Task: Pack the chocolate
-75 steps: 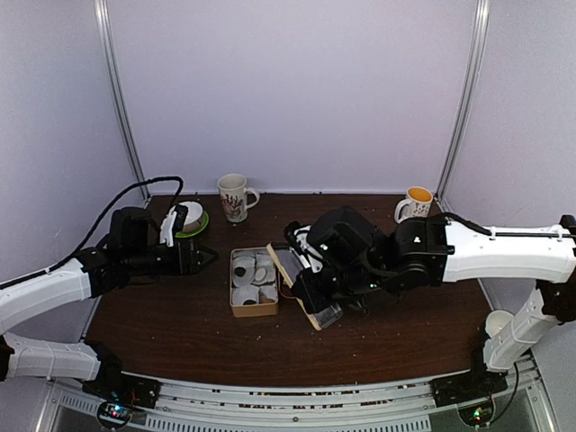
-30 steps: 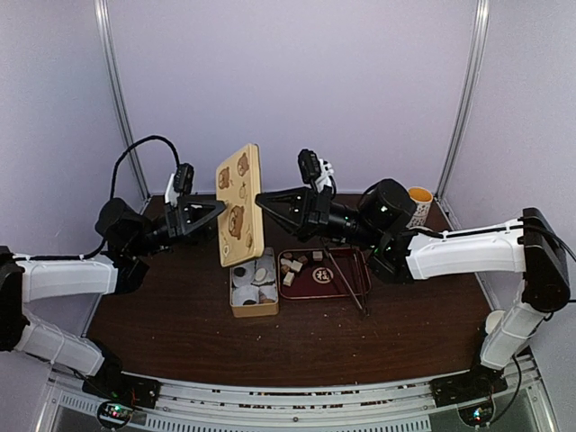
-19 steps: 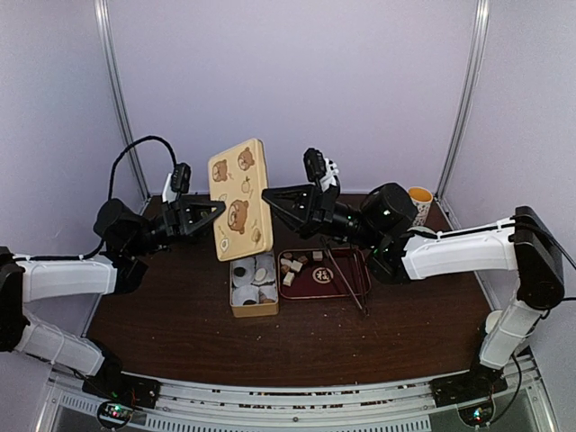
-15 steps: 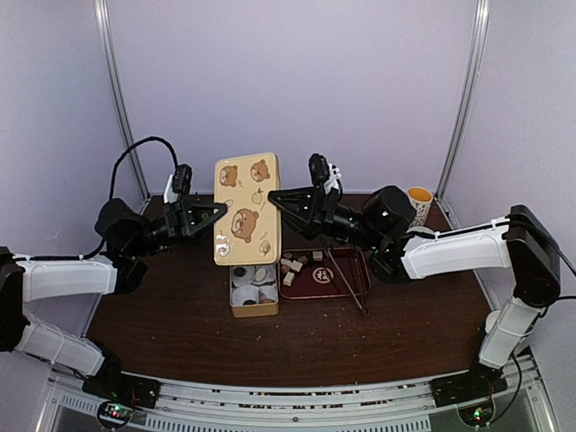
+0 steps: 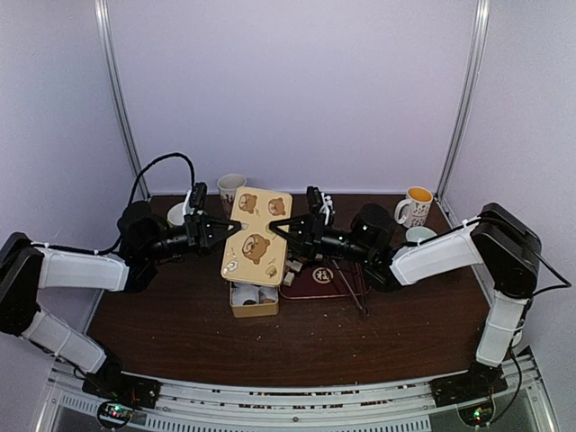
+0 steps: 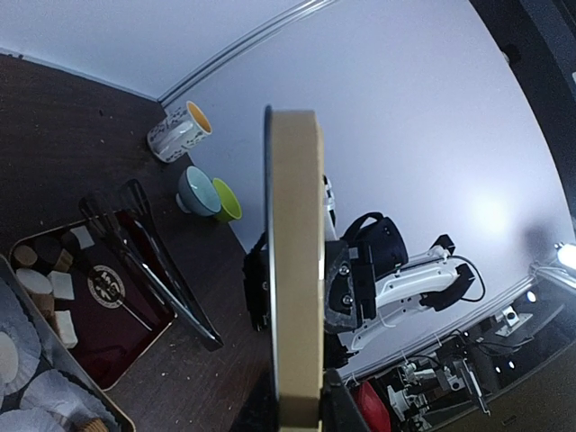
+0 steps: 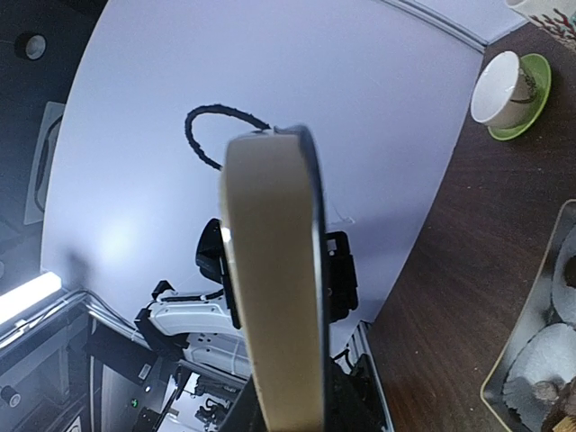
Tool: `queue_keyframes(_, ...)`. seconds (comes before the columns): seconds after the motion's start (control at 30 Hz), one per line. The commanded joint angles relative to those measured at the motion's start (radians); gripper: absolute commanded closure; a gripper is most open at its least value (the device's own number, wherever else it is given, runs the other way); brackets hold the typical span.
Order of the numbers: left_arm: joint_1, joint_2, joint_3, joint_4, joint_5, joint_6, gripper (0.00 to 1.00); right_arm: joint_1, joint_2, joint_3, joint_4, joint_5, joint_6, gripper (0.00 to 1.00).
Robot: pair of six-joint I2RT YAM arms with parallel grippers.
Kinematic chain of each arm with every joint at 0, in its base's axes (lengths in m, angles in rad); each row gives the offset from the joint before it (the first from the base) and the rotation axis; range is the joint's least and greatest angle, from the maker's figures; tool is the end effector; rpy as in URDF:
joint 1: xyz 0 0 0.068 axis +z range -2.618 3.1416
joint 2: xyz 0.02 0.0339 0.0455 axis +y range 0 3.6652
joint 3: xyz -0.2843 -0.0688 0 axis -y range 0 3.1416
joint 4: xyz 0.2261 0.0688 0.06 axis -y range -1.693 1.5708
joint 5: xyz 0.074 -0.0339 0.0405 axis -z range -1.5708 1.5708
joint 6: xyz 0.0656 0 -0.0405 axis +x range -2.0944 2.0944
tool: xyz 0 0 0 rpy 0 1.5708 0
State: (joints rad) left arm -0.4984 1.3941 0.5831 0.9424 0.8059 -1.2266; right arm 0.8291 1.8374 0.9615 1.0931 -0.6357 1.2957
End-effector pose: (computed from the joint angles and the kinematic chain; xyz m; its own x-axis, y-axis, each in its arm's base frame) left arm 0.2300 -0.1791 0.2864 -0.8641 -0.2718 -0.4235 0.4320 0.0309 -0.9013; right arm 0.2480 0.3283 0.2798 -0.9084 0.1549 -0.3884 -0.4077 -0.1214 0.9050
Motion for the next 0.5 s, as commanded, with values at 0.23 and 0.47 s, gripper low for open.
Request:
queue_keyframes(0.23, 0.032, 0.156, 0.027, 0.029, -0.05, 0.086, 0.84, -0.045, 0.102, 0.052, -0.208, 0.034, -0.128, 0.76)
queue_keyframes(0.47, 0.04, 0.24, 0.041, -0.095, -0.1, 0.17, 0.8, -0.049, 0.175, 0.166, -0.447, 0.051, -0.261, 0.73)
